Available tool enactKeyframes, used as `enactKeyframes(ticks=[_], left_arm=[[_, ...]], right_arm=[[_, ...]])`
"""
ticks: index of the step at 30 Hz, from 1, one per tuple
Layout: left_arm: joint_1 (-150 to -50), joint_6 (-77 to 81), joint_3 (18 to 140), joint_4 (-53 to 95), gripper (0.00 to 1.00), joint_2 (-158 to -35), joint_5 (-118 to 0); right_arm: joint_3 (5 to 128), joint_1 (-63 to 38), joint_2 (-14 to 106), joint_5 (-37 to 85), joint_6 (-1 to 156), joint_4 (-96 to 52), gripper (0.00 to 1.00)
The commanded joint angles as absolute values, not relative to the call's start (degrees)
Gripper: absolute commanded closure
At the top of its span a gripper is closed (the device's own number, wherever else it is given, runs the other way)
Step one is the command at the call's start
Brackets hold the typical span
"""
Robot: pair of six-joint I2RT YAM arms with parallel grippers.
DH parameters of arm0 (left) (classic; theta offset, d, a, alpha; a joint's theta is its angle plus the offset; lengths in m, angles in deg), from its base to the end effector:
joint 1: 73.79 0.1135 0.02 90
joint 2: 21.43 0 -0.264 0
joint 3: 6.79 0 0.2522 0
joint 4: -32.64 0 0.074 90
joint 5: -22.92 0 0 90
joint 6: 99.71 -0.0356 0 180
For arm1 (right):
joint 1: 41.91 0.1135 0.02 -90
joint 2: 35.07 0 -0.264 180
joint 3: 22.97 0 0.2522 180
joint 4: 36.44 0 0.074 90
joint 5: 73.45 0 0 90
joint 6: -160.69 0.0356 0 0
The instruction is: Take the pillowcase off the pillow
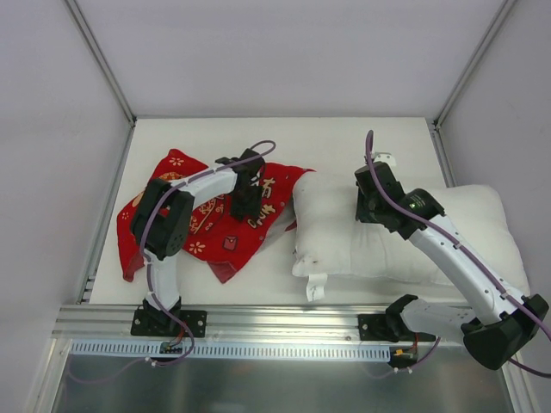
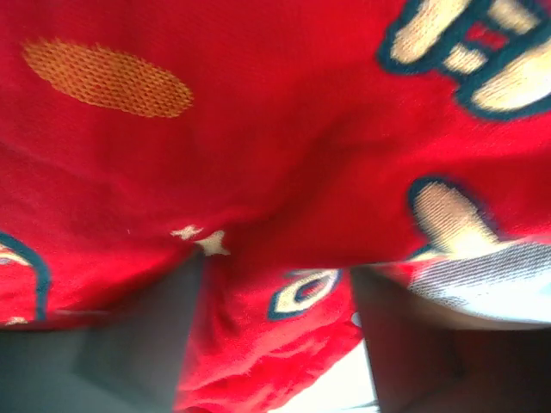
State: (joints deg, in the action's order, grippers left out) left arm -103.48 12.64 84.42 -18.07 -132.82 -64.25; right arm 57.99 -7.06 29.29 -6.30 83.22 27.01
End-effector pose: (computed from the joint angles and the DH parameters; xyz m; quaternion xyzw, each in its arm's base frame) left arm 0.3369 -0.1941 0.1688 0.0672 0.9835 -0.0947 0.1384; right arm 0.1889 0.1147 0.3456 -0.1050 0.9084 -0.0239 0.4041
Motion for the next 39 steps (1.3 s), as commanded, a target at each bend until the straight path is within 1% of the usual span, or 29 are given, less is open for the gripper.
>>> enactKeyframes(ticks=[1,3,4,6,7,9,10,14,17,20,23,27,29,30,31,32,33,34,35,36,37,39], left_arm=[[-103.76,11.21,87.74,-19.79,0.67,-133.23,-66.55],[-103.15,11.64,89.22,-21.19,1.00,-132.18,-69.70],[-101.06,13.04,89.84,-23.02,1.00,-131.56,-71.89],[-97.19,15.93,89.94,-23.39,1.00,-127.98,-71.66],[-91.77,17.17,89.85,-23.39,1.00,-126.56,-69.74],[-85.86,19.98,89.59,-23.31,1.00,-122.61,-67.53],[-81.04,20.34,89.85,-23.39,1.00,-121.46,-67.17],[-74.16,21.05,91.78,-23.31,1.00,-116.10,-67.35],[-71.07,22.54,91.87,-23.31,1.00,-113.55,-67.43],[-70.19,24.74,91.00,-23.39,1.00,-111.35,-68.83],[-67.82,27.72,90.46,-23.57,1.00,-109.77,-72.52],[-64.74,27.91,91.95,-24.10,1.00,-108.27,-75.69],[-64.65,24.16,94.23,-24.18,0.84,-109.67,-72.73],[-64.82,23.08,95.46,-24.45,0.62,-110.37,-68.10],[-64.82,21.68,95.47,-24.62,0.46,-111.07,-66.74],[-65.08,21.06,95.39,-24.62,0.32,-111.25,-64.82],[-65.87,20.62,94.86,-24.89,0.09,-110.82,-63.93],[-66.23,19.57,94.42,-24.98,0.04,-110.47,-63.57],[-66.58,19.12,93.98,-24.98,0.02,-110.12,-63.04],[-67.19,17.99,93.11,-25.15,0.01,-109.07,-61.82],[-67.54,17.37,92.75,-25.15,0.01,-108.45,-61.46],[-67.90,16.22,91.26,-25.59,0.01,-106.61,-60.58]], right_arm=[[59.26,-7.01,27.95,-7.62,83.52,24.87,0.99],[59.70,-7.10,27.78,-7.71,83.52,24.96,0.99],[60.13,-7.01,27.60,-7.79,83.43,25.13,0.99],[60.58,-7.10,27.25,-8.14,83.26,25.48,0.99],[60.75,-7.01,26.99,-8.32,83.08,25.74,0.99],[61.37,-7.10,26.37,-8.85,82.99,26.27,0.99],[61.46,-7.10,26.02,-9.02,82.99,26.54,0.99],[61.90,-7.10,24.70,-9.37,83.16,26.71,0.99],[62.77,-7.10,24.61,-10.08,83.34,26.45,0.99],[65.49,-7.19,26.36,-11.65,83.08,25.84,0.99],[70.50,-7.54,30.14,-13.42,81.50,24.78,0.99],[77.61,-11.57,37.69,-9.21,79.39,22.76,0.99],[82.36,-12.55,43.67,-8.50,79.04,22.24,0.99],[84.03,-13.42,45.86,-7.45,78.77,21.62,0.99],[87.35,-13.69,50.15,-6.83,78.69,21.35,0.99],[89.04,-14.04,52.28,-6.22,78.51,21.00,0.99],[90.79,-14.04,54.39,-4.47,78.42,20.83,0.99],[93.86,-14.04,58.15,-3.15,78.16,20.65,0.99],[95.28,-14.04,60.01,-1.31,78.07,20.56,0.96],[96.77,-14.04,61.60,2.97,77.63,20.74,0.76],[99.92,-14.04,64.57,5.02,77.11,22.48,0.58],[102.84,-13.87,66.62,6.70,76.66,25.29,0.26]])
